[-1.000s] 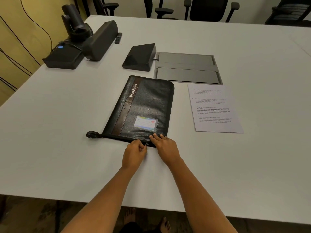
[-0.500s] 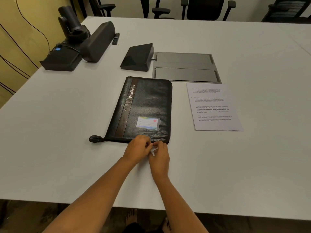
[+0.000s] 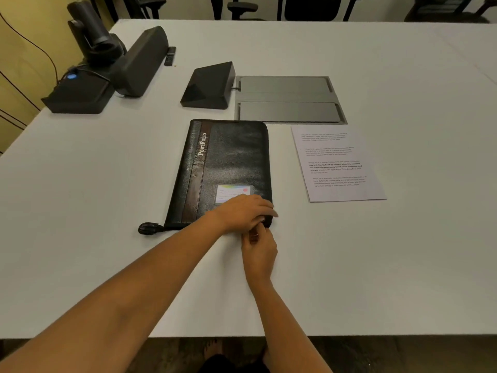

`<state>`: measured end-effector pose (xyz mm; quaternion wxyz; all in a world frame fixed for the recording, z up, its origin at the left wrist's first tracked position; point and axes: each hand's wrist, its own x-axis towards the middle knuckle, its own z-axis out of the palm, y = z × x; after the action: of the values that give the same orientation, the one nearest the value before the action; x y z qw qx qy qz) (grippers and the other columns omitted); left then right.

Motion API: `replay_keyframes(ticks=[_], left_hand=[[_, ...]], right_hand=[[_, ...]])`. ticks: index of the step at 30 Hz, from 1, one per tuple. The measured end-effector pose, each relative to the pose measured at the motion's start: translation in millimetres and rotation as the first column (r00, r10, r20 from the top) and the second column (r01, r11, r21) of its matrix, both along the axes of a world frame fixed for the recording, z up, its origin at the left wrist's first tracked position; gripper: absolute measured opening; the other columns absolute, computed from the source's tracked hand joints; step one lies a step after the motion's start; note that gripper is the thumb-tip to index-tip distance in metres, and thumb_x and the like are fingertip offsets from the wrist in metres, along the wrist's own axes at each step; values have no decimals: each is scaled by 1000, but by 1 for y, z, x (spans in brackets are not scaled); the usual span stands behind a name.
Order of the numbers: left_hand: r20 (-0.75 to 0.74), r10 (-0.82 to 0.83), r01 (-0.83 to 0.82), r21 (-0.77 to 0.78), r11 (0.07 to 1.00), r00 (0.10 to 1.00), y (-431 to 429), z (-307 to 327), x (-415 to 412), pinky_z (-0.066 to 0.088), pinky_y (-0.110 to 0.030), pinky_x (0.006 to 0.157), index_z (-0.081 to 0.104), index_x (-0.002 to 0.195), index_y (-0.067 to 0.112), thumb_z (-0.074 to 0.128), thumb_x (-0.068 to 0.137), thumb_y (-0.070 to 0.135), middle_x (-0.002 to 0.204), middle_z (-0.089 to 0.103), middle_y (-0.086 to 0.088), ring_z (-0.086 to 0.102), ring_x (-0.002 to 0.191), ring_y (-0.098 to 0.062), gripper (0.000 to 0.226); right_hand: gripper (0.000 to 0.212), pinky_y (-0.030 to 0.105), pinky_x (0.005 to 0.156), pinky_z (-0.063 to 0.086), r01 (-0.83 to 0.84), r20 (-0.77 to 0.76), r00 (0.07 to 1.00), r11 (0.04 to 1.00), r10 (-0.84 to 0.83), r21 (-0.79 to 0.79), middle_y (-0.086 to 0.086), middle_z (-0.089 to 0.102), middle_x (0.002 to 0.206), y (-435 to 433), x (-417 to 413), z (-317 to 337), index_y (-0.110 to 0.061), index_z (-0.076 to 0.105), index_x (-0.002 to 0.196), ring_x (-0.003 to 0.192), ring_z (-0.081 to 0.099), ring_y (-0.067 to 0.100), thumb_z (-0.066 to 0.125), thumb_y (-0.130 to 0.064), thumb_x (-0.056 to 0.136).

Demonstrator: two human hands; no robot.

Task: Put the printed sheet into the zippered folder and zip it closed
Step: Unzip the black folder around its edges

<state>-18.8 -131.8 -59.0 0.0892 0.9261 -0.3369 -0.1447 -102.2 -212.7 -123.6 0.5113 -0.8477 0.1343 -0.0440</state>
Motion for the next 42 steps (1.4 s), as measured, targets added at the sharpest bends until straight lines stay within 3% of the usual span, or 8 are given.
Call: replay_keyframes(ticks=[3,10,14,23,27,33,39,42], left_hand=[[-15,-144,144,169,975,989,-7,2,15,40,-35,98,56,126,32,38,99,35,148,41,8,32,137,-15,32],[-38,-60,69,306,949,997,-25,2,17,48,-39,80,40,129,22,48,94,29,151,30,-6,42,128,-29,37],[-49,128,-116,194,974,991,-39,9,16,41,-35,72,33,140,9,39,95,13,129,54,-19,58,105,-35,46],[-65,200,-196,65,978,978,-46,17,31,36,-33,65,38,138,7,34,98,16,109,61,-21,57,94,-33,41],[-19,218,-214,110,971,976,-55,9,30,33,-33,69,42,133,2,33,98,11,115,60,-23,57,101,-37,37],[2,212,-211,128,969,977,-64,1,35,43,-37,76,42,133,1,34,97,10,119,58,-21,57,105,-35,38],[4,197,-196,124,973,980,-64,-6,39,41,-37,73,46,126,0,36,97,12,115,60,-21,58,101,-35,34],[-12,226,-223,115,968,974,-65,-5,45,38,-36,68,51,118,-1,34,95,7,109,61,-23,59,98,-37,30]], right_hand=[[16,5,57,36,3,17,1000,1000,-3,-26,-5,58,84,0,-2,-2,-18,63,104,71,53,7,55,-21,91],[12,8,60,40,53,53,997,999,-53,4,0,60,79,-2,-8,-7,-15,64,97,70,54,10,53,-14,91],[9,18,64,46,109,61,992,994,-109,16,2,62,78,-13,1,-6,-14,62,92,70,56,14,53,-15,91],[7,22,65,46,239,96,965,969,-243,58,1,62,78,-25,21,-4,-14,59,88,70,56,15,54,-17,92],[9,11,59,38,237,84,968,972,-237,10,-1,57,75,-24,14,-7,-13,57,86,65,49,9,51,-11,92],[19,19,55,35,427,6,904,901,-429,79,6,53,72,-32,40,2,-12,45,74,64,45,16,48,-11,93],[15,27,61,38,370,41,928,929,-369,4,7,56,76,-40,45,0,-9,51,79,67,48,18,47,-11,93],[14,33,61,42,191,108,979,966,-174,-174,7,59,75,-30,24,-6,-7,56,82,66,51,22,47,-10,93]])
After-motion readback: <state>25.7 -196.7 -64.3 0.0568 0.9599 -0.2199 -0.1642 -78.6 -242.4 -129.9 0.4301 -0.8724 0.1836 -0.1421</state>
